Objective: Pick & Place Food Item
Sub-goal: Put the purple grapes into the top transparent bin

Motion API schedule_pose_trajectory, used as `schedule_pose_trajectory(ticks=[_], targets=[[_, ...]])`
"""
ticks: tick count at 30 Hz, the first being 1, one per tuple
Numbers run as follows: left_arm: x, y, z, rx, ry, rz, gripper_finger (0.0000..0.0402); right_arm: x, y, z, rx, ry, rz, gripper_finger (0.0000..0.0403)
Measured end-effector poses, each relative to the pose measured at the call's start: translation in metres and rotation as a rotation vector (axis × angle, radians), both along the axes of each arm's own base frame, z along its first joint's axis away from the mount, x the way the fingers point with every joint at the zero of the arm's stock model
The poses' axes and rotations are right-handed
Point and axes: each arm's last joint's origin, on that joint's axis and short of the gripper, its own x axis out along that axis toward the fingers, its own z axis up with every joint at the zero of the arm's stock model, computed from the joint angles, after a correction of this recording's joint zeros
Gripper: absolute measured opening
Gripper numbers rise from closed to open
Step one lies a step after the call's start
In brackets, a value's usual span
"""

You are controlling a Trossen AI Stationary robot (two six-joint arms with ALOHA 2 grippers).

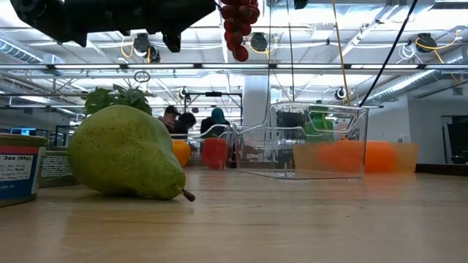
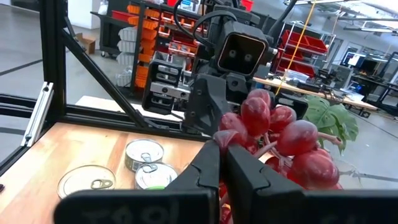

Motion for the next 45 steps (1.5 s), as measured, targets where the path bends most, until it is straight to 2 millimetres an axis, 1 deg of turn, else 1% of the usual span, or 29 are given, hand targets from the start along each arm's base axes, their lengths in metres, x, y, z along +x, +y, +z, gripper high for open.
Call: schedule_pose_trajectory(ticks=[4,7,10,17,20,22,27,30,35,41,45], targets=[[0.0,0.0,0.0001,-0.027,0.003,-0.002,0.0067,0.0003,0.002,0.0002,0.005,-0.003,0.073,0.0003],[0.0,0.0,0.0001,-0.067,0.007,-0.006,0.0082,0.0006,0.0034,0.001,0.009,-0.012,0.128,0.0003],[-0.0001,-0.0003,0.0001,-0.099,0.011,-0.01,0.0112,0.0008,0.0029,0.0014,0.01,-0.016,0.126,0.0003],[-0.0005,-0.0024,0.0001,-0.11,0.017,-0.089,0.0197,0.0008,0.0029,0.0014,0.01,-0.015,0.126,0.0003],[-0.0006,-0.0028,0.0001,-0.121,0.019,-0.095,0.0229,0.0008,0.0029,0.0015,0.01,-0.016,0.125,0.0003],[-0.0006,-0.0031,0.0001,-0.122,0.02,-0.106,0.0246,0.0008,0.0029,0.0014,0.008,-0.016,0.125,0.0003],[-0.0014,-0.0057,0.0,-0.109,0.025,-0.204,0.0277,0.0004,0.004,0.0014,0.008,-0.016,0.129,0.0003],[-0.0015,-0.006,0.0005,-0.109,0.021,-0.21,0.0286,-0.0002,0.0055,0.002,0.011,-0.021,0.134,0.0003],[-0.0009,-0.0034,0.0008,-0.118,0.015,-0.126,0.0288,-0.0003,0.0056,0.005,0.022,-0.052,0.137,0.0003],[-0.0008,-0.0031,0.0008,-0.114,0.013,-0.112,0.0269,0.0077,0.0036,-0.0012,0.039,-0.08,0.156,0.0003],[-0.0008,-0.003,0.0008,-0.115,0.013,-0.109,0.0251,0.0095,0.0011,-0.0022,0.044,-0.08,0.16,0.0003]])
